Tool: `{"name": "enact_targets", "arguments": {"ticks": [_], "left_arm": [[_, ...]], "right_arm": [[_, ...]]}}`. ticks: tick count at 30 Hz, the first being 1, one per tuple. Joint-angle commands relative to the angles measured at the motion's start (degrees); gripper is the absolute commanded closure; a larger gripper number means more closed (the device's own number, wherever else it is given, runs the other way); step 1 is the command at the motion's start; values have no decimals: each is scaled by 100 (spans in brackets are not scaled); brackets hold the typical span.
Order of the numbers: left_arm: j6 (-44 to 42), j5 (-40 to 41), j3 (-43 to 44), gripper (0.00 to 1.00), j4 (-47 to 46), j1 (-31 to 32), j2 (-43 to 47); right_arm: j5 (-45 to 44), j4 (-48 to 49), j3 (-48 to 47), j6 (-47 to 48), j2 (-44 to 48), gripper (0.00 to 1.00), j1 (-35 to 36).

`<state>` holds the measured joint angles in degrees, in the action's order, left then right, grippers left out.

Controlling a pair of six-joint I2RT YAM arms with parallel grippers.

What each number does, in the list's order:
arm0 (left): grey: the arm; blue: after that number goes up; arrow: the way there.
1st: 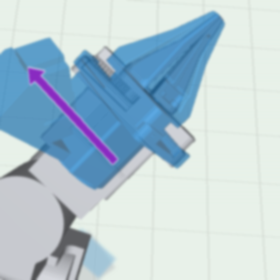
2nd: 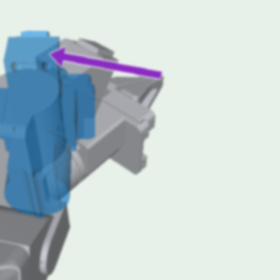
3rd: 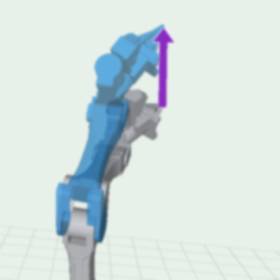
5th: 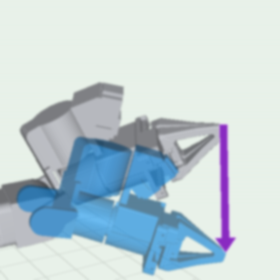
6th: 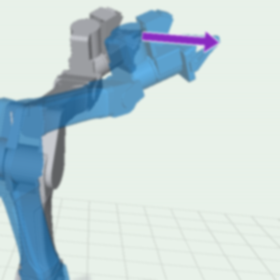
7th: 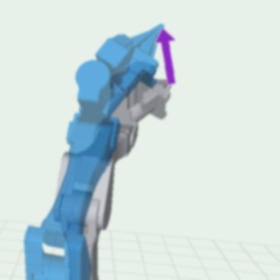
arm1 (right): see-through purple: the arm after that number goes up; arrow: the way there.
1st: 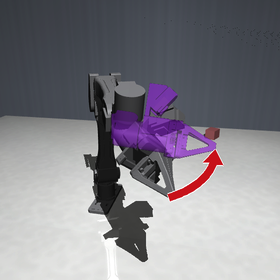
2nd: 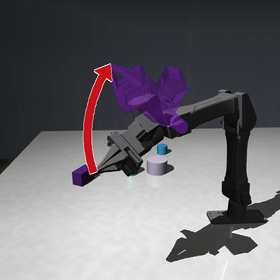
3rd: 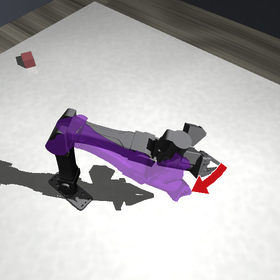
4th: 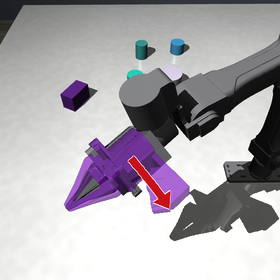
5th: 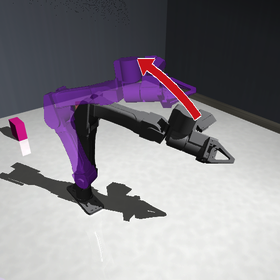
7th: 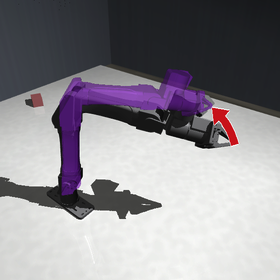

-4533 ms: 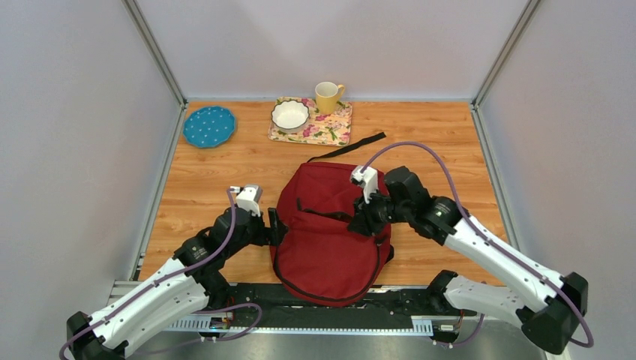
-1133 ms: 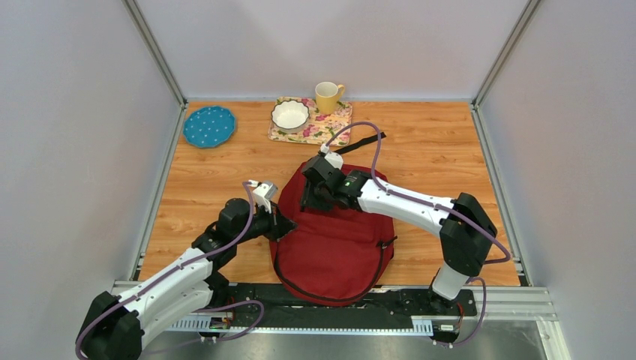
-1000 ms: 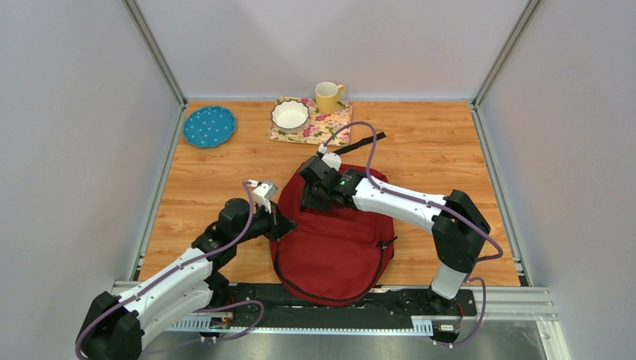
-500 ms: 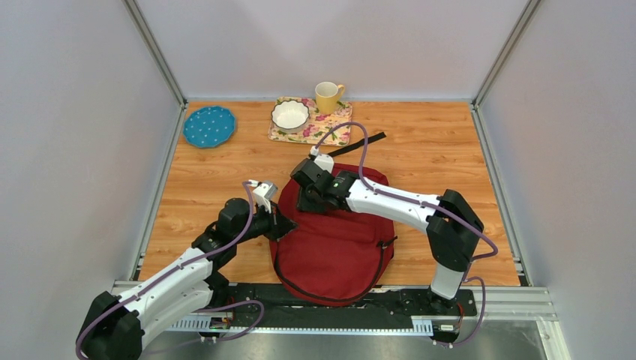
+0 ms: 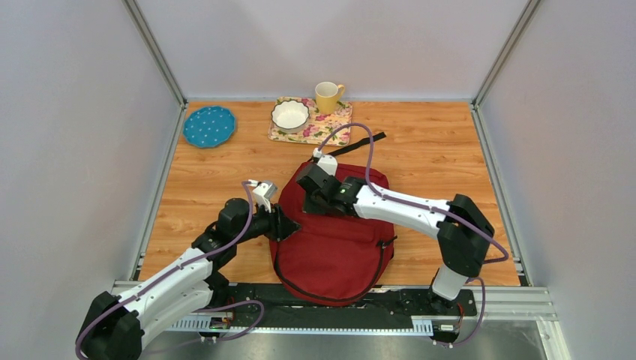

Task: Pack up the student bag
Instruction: Zip the student bag at the center of the board.

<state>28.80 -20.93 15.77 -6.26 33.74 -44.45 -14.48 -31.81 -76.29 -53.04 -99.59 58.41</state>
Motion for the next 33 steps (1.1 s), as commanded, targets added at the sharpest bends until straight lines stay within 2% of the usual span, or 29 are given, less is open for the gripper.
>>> {"name": "enact_targets", "arguments": {"ticks": [1,3,10,11,12,14,15,18,24,33], "left_arm": [[117,-104,40,50,-437,1,24],[152,-148,49,43,-542,10,-73],[170,-394,128,40,-727,10,-415],[161,-403,119,42,-736,10,-459],[144,-412,119,60,-745,10,-477],[135,-403,111,74,-754,10,-521],[135,-395,111,86,-771,10,-521],[144,-412,84,100,-815,10,-556],[126,-298,23,100,-807,10,-451],[-23,124,-30,100,-411,10,15]], "right_arm": [[-257,860,553,162,826,100,82],[-257,1097,790,153,932,100,126],[-327,1414,984,39,985,100,206],[-336,1441,1011,48,1020,100,206],[-371,1476,1028,39,1038,100,223],[-432,1529,1098,39,1134,100,223],[-476,1520,1116,65,1144,100,223],[-564,1511,1169,135,1231,100,223],[-810,1292,1379,258,1468,100,223],[-1188,1002,2144,224,2330,100,223]]}}
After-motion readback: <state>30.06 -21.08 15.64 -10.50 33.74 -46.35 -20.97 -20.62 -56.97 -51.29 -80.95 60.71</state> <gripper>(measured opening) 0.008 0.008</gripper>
